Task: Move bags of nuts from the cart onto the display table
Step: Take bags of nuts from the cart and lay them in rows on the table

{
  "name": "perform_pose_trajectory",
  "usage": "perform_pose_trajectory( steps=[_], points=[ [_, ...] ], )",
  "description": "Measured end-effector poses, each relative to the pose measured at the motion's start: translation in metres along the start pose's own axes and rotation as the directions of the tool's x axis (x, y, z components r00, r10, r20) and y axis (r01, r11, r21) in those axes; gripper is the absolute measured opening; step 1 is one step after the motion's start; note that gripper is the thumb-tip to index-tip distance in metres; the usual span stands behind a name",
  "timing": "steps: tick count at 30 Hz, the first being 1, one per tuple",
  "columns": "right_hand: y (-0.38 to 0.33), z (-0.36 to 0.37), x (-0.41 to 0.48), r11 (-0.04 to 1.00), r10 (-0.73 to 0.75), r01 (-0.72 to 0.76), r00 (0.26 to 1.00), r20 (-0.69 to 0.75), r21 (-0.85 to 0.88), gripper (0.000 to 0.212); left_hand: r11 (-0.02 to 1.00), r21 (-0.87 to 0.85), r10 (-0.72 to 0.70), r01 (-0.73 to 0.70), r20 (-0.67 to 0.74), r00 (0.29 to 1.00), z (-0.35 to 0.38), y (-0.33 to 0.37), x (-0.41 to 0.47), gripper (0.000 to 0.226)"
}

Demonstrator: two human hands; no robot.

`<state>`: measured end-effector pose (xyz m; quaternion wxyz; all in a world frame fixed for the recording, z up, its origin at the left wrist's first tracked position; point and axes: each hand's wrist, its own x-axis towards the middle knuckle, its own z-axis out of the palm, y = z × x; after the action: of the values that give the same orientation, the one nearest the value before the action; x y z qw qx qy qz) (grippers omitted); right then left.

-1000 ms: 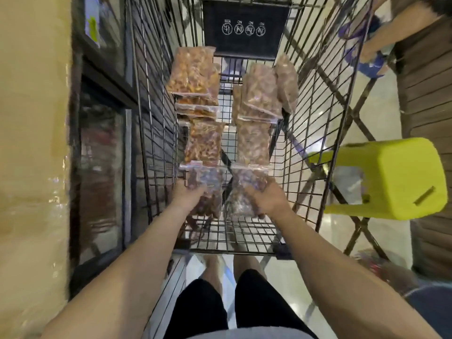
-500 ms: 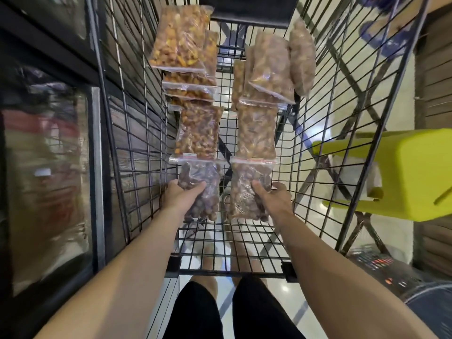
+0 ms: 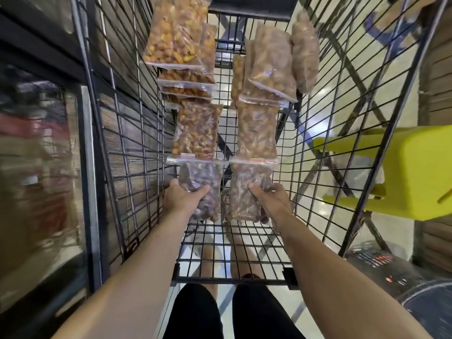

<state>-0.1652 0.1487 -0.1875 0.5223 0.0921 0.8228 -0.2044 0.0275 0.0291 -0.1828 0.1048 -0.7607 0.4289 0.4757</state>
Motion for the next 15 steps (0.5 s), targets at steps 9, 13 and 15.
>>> perform_pose_trajectory(
  steps=[9,13,15],
  points=[
    [0.003,0.005,0.001,0.999,-0.029,0.028,1.0,0.01,0.036,0.059,0.996,-0.084,-0.024,0.03,0.071,0.997,0.005,-0.001,-0.002,0.082],
    [0.006,0.008,0.005,0.994,-0.005,-0.001,0.999,0.052,0.113,0.06,0.995,-0.082,-0.038,0.048,0.12,0.992,0.008,-0.009,0.008,0.092],
    [0.003,0.006,0.002,0.987,0.007,-0.025,0.994,0.109,0.161,0.041,0.993,-0.095,-0.049,0.062,0.133,0.99,0.014,-0.018,0.019,0.095]
  ],
)
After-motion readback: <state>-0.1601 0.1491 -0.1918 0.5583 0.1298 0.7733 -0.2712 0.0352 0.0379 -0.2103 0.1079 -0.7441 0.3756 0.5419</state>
